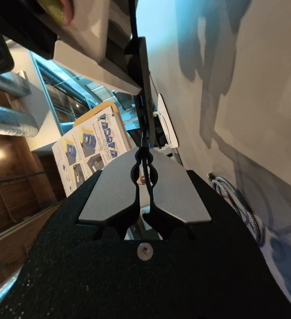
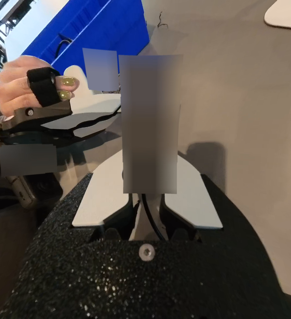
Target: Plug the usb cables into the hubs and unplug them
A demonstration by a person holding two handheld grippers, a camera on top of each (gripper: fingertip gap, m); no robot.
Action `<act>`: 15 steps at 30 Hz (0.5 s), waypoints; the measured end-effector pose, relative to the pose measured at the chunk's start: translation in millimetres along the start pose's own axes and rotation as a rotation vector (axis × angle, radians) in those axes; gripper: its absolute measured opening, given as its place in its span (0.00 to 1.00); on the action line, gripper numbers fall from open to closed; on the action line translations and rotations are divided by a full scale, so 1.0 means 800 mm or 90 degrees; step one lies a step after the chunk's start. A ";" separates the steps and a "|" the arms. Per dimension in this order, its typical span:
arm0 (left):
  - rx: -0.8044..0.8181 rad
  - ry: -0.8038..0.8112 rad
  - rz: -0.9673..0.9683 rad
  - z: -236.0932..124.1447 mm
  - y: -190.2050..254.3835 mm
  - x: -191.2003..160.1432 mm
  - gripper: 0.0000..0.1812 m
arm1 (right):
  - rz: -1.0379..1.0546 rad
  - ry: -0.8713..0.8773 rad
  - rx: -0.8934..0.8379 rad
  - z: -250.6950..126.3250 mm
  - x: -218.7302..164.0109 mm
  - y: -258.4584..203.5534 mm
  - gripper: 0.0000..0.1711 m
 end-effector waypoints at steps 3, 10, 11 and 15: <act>-0.033 0.009 0.030 -0.001 0.007 0.003 0.03 | 0.018 -0.034 0.014 0.003 -0.007 0.000 0.19; -0.093 0.024 0.023 -0.006 0.016 0.005 0.04 | 0.048 -0.067 0.047 0.006 -0.015 -0.002 0.20; -0.098 0.025 0.019 -0.006 0.016 0.005 0.03 | 0.037 -0.067 0.039 0.006 -0.015 -0.002 0.20; -0.108 0.033 0.018 -0.005 0.019 0.007 0.03 | -0.014 -0.069 0.006 0.008 -0.016 -0.002 0.19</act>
Point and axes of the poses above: each gripper's, where its closed fingertips meet, z out along the fingers, x out of its top, y = z × x across the jaws, the point moved 4 cm from there along -z, back along the fingers, and after that the axes turned 8 degrees about -x, right-handed, at the moved point
